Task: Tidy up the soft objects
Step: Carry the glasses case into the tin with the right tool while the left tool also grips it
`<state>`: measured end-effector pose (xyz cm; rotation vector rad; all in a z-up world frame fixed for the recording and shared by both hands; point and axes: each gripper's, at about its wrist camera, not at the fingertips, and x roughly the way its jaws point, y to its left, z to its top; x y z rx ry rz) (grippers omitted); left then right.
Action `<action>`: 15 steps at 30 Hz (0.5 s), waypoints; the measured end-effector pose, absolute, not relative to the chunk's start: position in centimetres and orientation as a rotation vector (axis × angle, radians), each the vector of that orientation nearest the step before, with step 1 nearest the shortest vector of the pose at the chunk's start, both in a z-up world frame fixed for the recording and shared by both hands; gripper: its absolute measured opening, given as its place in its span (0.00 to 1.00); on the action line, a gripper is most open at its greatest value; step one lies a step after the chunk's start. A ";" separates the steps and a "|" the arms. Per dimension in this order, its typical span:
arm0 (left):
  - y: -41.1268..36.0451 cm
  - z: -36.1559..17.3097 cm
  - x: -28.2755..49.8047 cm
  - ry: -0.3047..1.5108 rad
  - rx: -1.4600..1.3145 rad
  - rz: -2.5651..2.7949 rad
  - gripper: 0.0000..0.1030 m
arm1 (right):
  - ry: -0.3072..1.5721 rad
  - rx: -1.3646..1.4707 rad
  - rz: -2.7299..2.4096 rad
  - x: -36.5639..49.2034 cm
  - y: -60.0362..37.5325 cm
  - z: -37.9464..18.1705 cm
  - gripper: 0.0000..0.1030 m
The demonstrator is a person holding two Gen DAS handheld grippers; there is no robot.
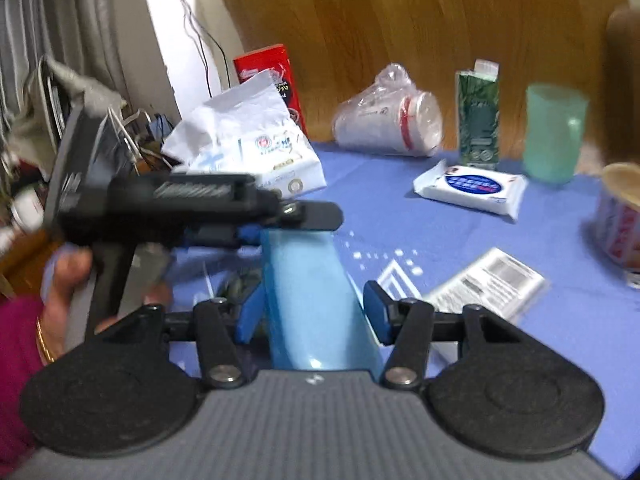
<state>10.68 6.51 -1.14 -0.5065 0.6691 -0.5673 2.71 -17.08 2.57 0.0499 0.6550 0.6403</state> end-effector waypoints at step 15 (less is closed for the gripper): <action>-0.9 2.8 6.9 0.581 -0.309 -0.635 0.38 | 0.567 -0.021 0.474 -3.1 -20.0 2.3 0.55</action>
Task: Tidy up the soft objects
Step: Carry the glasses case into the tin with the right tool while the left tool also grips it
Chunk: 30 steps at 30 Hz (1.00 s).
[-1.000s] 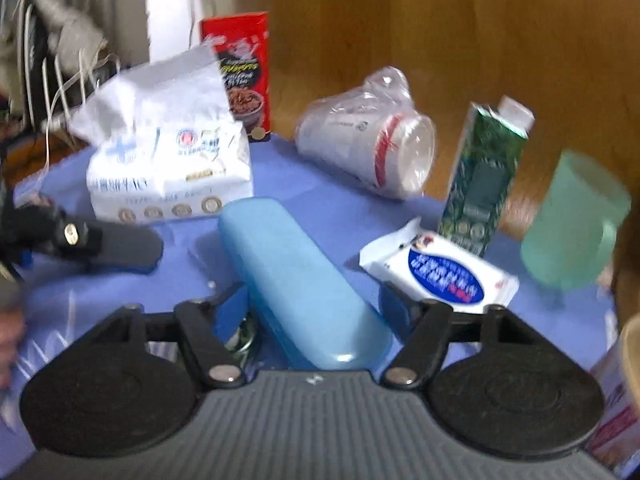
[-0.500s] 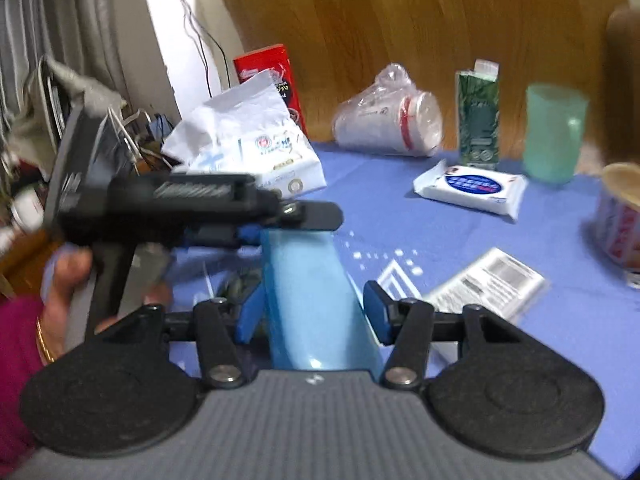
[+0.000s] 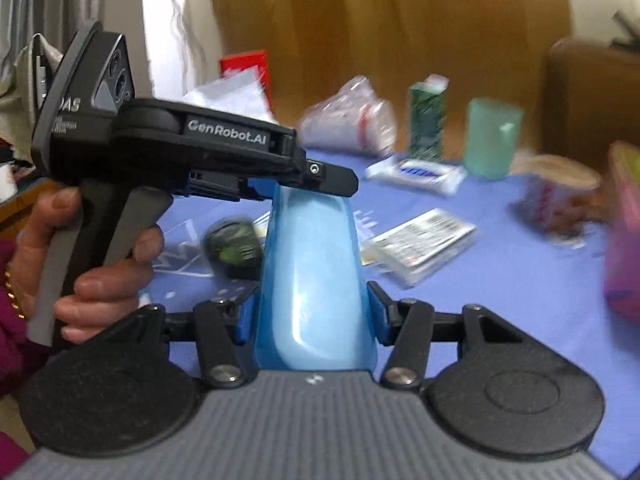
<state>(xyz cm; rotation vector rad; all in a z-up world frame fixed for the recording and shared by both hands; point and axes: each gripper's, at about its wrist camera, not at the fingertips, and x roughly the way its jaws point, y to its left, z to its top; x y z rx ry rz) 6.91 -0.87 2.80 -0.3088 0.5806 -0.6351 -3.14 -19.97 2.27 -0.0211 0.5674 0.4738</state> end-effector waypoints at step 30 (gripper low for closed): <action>-25.8 8.2 10.0 0.564 -0.060 -0.766 0.90 | 0.251 0.105 -0.472 2.1 -43.4 3.5 0.60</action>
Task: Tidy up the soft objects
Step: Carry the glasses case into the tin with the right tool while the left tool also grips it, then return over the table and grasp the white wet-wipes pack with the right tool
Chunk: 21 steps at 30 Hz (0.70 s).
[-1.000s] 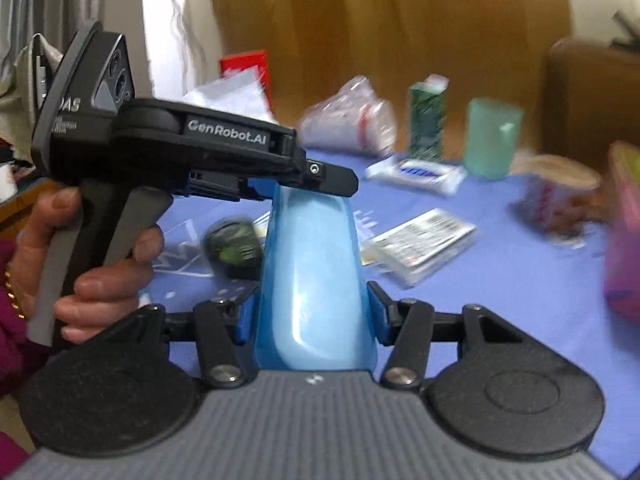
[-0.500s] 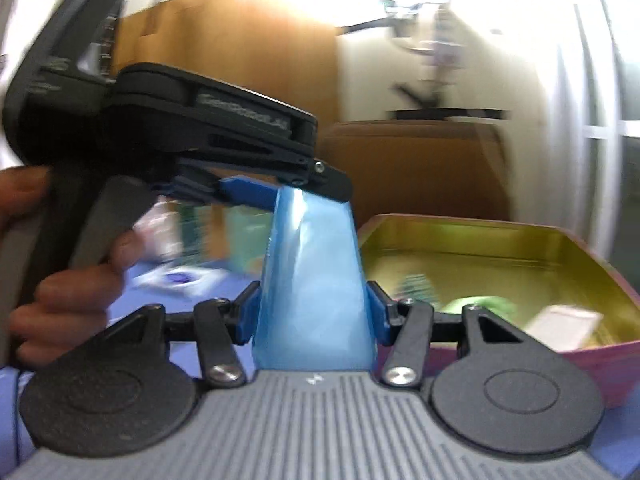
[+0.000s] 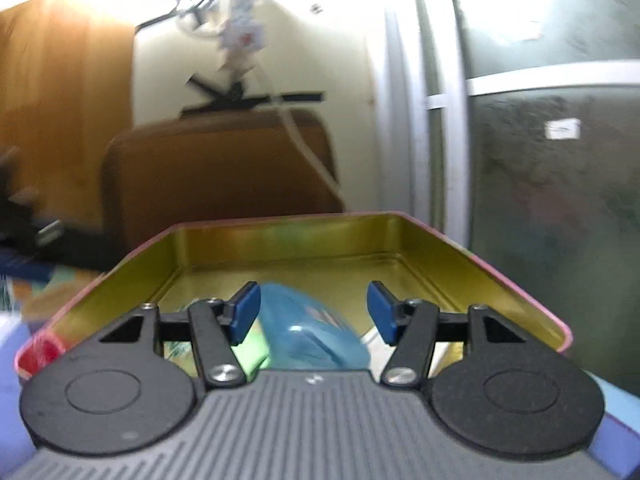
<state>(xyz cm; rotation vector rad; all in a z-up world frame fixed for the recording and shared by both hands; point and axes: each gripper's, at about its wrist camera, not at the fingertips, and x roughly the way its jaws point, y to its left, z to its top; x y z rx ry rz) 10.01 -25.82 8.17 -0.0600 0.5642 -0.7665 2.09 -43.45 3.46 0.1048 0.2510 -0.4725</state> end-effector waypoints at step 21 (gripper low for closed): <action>0.5 4.4 6.2 0.437 -0.144 -0.413 0.93 | 0.287 0.015 0.076 1.5 -27.5 5.1 0.64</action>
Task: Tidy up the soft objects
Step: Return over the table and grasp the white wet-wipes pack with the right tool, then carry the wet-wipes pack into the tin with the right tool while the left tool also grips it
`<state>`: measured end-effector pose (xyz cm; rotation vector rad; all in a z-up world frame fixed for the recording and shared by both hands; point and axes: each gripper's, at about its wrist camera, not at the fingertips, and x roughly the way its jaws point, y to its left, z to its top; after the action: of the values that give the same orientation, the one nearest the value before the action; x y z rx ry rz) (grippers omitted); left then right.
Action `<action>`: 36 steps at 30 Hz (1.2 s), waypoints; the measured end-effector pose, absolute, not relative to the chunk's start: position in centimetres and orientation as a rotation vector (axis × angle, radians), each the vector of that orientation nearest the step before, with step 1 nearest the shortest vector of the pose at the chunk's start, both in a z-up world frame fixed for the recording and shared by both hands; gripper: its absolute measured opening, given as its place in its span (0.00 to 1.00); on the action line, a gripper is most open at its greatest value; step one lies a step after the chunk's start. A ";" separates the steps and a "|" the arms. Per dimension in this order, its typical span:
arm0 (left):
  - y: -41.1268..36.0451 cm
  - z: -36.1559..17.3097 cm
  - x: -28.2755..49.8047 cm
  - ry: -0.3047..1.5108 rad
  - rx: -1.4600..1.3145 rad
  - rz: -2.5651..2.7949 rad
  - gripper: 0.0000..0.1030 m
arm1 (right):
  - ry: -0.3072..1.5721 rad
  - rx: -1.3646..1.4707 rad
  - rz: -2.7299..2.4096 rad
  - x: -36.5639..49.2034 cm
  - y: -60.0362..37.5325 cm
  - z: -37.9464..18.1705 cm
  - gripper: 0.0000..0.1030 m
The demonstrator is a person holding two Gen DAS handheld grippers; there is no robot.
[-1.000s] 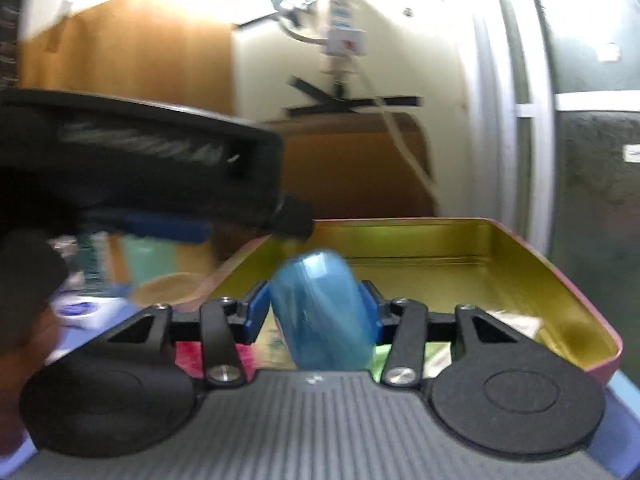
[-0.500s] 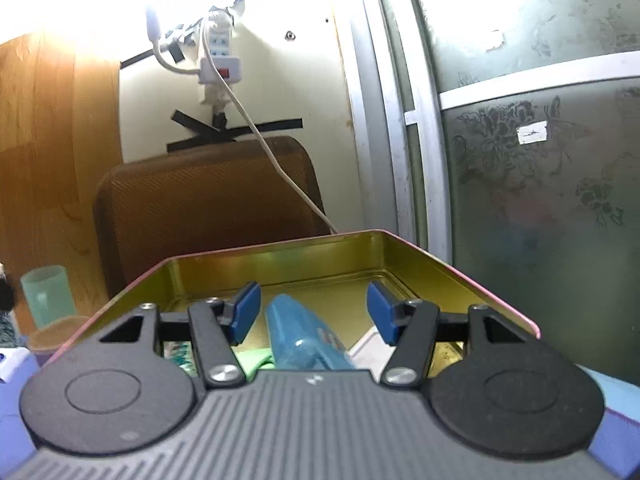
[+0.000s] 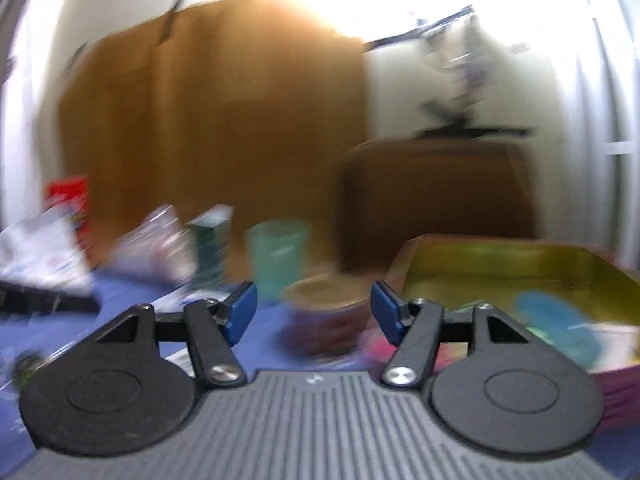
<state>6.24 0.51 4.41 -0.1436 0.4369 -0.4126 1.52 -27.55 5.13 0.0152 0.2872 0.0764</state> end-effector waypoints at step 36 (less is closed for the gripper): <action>7.6 0.0 10.8 0.601 -0.492 -0.318 0.93 | 0.858 -0.027 0.493 18.3 -16.7 0.7 0.94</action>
<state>10.79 7.61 -0.01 -0.4919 0.6008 -0.3184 18.30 -16.68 0.67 -0.0273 0.8580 0.4927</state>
